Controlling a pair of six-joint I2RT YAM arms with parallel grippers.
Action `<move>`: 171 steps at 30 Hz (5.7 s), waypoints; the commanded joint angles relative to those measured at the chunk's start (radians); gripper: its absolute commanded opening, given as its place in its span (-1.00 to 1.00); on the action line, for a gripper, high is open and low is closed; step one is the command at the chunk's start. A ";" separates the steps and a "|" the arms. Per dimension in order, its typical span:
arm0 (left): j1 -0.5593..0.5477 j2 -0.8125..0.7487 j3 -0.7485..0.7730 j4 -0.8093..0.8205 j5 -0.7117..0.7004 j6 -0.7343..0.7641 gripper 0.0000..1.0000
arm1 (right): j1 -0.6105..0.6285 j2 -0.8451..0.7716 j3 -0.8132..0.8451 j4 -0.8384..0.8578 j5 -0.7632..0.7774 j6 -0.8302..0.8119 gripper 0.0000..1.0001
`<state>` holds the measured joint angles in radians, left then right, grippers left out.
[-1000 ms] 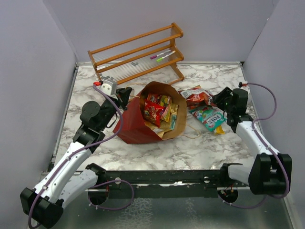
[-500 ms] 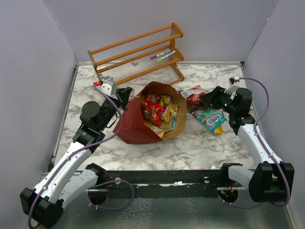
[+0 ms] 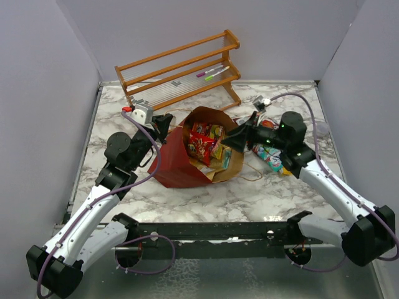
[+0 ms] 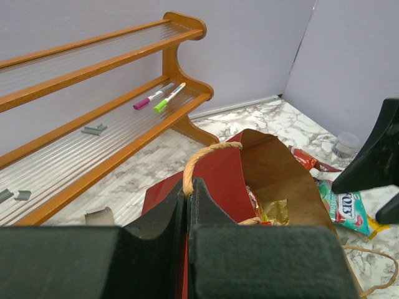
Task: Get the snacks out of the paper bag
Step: Take out the snack from the paper bag, then place the snack at the center of the board, then take out the snack from the paper bag.
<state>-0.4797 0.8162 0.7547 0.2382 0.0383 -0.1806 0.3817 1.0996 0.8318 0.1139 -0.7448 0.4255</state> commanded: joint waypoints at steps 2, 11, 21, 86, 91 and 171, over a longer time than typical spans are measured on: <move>0.006 -0.015 -0.007 0.024 0.017 -0.006 -1.00 | 0.185 0.092 0.012 0.053 0.332 0.068 0.23; 0.006 -0.022 -0.008 0.023 0.014 -0.003 -1.00 | 0.314 0.257 0.021 0.078 0.758 0.243 0.24; 0.006 -0.024 -0.007 0.021 0.009 -0.001 -1.00 | 0.396 0.399 0.053 0.109 0.917 0.333 0.28; -0.002 -0.022 0.003 -0.003 -0.034 0.008 -1.00 | 0.417 -0.372 -0.021 -0.204 1.667 -0.055 -0.98; -0.001 -0.020 0.005 -0.010 -0.053 0.013 -1.00 | 0.417 -0.373 -0.038 -0.663 1.699 0.431 -0.98; 0.085 -0.009 0.023 -0.092 0.056 -0.208 -1.00 | 0.416 0.270 0.146 -0.203 0.842 0.300 0.22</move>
<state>-0.3943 0.8223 0.7757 0.1406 0.1188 -0.3511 0.7929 1.3285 1.0100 -0.2077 0.1398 0.6563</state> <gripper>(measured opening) 0.019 0.622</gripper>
